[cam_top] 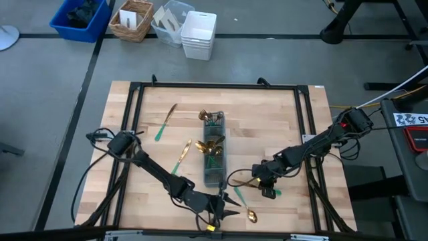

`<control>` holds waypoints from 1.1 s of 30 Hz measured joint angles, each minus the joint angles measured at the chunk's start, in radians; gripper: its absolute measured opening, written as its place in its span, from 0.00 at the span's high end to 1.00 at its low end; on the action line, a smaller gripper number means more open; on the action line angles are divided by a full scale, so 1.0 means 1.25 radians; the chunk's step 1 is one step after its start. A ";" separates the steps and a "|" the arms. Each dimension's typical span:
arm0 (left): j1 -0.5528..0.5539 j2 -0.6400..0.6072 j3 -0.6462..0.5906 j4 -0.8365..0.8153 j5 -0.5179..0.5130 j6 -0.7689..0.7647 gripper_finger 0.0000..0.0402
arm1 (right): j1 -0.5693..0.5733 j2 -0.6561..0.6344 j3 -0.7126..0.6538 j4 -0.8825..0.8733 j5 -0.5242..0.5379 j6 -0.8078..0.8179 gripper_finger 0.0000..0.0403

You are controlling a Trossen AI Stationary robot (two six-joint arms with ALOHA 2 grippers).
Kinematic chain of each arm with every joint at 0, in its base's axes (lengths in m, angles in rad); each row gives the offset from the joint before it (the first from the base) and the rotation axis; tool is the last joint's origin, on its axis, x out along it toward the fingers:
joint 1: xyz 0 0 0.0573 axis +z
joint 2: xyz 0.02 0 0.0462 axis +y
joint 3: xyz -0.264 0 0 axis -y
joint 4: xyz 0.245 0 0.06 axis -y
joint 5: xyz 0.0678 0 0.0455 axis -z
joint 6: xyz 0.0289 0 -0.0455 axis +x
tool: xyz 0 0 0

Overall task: Sort silverware
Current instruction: Put the green knife into the utensil rack

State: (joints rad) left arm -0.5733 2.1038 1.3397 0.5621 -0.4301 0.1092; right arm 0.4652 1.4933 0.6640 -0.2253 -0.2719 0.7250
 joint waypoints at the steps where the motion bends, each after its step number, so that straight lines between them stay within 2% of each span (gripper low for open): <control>1: 0.000 0.012 0.011 0.004 -0.003 0.008 0.72 | 0.000 0.000 0.000 -0.001 -0.009 0.000 0.91; 8: 0.000 0.085 0.105 -0.054 -0.028 0.101 0.72 | 0.000 0.000 0.000 0.000 -0.050 0.001 0.91; 12: 0.000 0.110 0.149 -0.127 -0.058 0.098 0.72 | 0.000 0.000 0.000 0.000 -0.071 0.002 0.91; 24: -0.048 0.116 0.156 -0.142 -0.078 0.140 0.72 | -0.001 -0.001 0.000 0.009 -0.091 0.001 0.91; 28: -0.080 0.116 0.156 -0.150 -0.129 0.149 0.72 | -0.001 -0.001 0.000 0.012 -0.106 0.002 0.91; 33: -0.121 0.115 0.156 -0.150 -0.249 0.144 0.72 | -0.001 -0.001 0.001 0.024 -0.124 -0.001 0.91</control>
State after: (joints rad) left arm -0.7247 2.2475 1.5345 0.3752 -0.7412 0.2889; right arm 0.4644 1.4925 0.6647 -0.1958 -0.4264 0.7238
